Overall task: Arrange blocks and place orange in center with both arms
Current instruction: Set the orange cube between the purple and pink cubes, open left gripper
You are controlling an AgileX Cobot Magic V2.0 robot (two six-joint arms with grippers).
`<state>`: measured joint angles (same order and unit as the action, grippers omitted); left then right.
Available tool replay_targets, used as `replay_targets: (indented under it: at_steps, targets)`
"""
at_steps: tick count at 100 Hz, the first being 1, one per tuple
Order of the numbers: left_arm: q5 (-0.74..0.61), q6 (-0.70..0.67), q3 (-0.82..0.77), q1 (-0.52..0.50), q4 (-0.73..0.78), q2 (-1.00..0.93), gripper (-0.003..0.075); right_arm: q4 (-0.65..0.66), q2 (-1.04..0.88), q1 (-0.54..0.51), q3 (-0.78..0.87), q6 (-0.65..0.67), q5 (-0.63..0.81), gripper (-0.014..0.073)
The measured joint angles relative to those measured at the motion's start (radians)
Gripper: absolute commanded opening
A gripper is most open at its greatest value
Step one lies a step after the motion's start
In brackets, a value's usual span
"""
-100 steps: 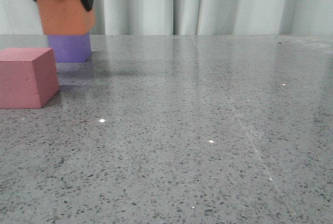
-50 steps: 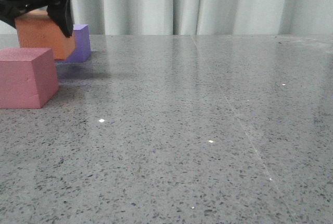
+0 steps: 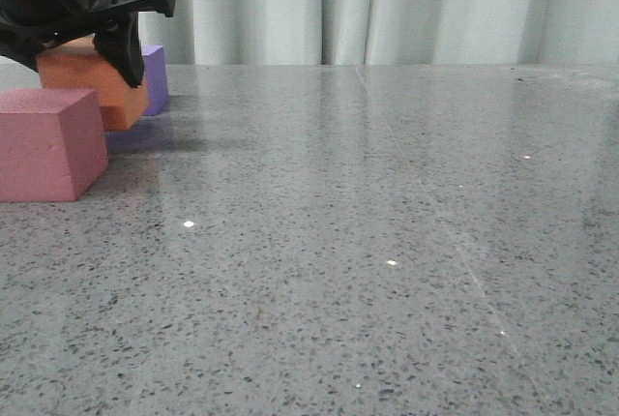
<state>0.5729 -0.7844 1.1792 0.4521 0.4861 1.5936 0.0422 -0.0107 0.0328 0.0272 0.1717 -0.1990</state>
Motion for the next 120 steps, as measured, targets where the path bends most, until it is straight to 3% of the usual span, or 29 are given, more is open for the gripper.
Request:
replay_targets:
  at_steps: [18,52,59,68,77,120]
  targets:
    - [-0.001,0.0,0.0,0.0,0.0,0.0,0.0308,0.0,0.0,0.0,0.0,0.0,0.0,-0.0067]
    - [-0.002,0.0,0.0,0.0,0.002,0.028,0.0337,0.0,0.0,0.0,0.0,0.0,0.0,-0.0067]
    - [-0.002,0.0,0.0,0.0,0.002,0.041,0.0424,0.0,0.0,0.0,0.0,0.0,0.002,-0.0067]
    - [-0.002,0.0,0.0,0.0,0.002,0.046,0.0603,0.0,0.0,0.0,0.0,0.0,0.002,-0.0067]
    - [-0.003,0.0,0.0,0.0,0.002,0.046,0.07,0.0,0.0,0.0,0.0,0.0,0.002,-0.0067]
    - [0.014,0.0,0.002,0.0,0.0,-0.033,0.07,0.0,0.0,0.0,0.0,0.0,0.002,-0.0067]
